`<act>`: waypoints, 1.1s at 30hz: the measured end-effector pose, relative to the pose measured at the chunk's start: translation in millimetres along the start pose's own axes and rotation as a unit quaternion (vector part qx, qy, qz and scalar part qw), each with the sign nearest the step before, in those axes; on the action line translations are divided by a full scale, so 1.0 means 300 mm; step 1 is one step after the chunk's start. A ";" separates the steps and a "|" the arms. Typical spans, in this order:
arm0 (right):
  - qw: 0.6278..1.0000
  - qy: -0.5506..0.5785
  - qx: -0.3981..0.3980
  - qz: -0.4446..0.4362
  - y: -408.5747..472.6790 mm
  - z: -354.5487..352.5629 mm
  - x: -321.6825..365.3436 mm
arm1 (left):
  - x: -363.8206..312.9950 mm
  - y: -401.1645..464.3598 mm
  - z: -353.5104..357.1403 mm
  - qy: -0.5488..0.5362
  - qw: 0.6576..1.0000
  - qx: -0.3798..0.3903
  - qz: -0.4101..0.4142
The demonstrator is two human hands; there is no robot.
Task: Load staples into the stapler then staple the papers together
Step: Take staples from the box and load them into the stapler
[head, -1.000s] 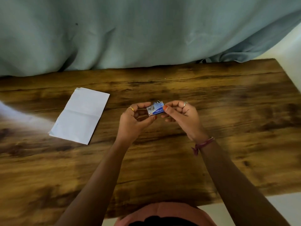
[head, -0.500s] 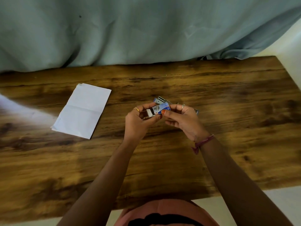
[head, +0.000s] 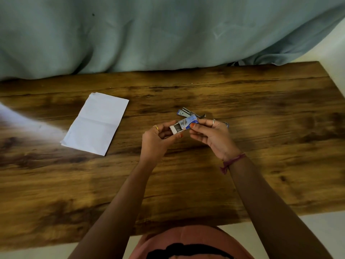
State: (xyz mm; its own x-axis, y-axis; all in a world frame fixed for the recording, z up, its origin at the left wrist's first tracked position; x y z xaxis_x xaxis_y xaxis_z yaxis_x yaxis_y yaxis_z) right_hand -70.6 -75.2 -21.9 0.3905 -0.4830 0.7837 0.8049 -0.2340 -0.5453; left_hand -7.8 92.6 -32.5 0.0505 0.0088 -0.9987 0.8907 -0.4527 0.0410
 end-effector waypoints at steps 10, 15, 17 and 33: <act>0.996 -0.039 -0.077 0.030 0.027 -0.066 -0.036 | 0.058 -0.045 -0.094 0.062 0.997 0.004 -0.041; 0.982 -0.145 -0.110 0.056 0.047 -0.051 -0.097 | 0.115 -0.082 -0.127 0.086 0.994 -0.013 -0.071; 0.976 -0.171 -0.117 0.069 0.054 -0.039 -0.117 | 0.131 -0.089 -0.141 0.116 0.991 -0.010 -0.073; 0.676 -0.668 -0.148 -0.274 0.073 0.124 -0.032 | 0.165 -0.079 -0.197 0.205 0.977 0.041 -0.041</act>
State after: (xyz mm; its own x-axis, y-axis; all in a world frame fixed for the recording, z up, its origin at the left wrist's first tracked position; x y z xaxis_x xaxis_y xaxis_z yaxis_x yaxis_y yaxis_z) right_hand -40.3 -44.3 -30.3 0.2843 0.8911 0.3537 0.9448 -0.3231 0.0544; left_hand 0.2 156.5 -81.2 0.1722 0.3973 -0.9014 0.8613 -0.5048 -0.0580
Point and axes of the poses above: each hand's wrist, its own y-axis towards the middle knuckle, its own z-axis out of the palm, x = y × z, the point moved 4 cm from there along y, towards the middle knuckle, and after that the axes turned 9 degrees about z, right-handed, at the moved point
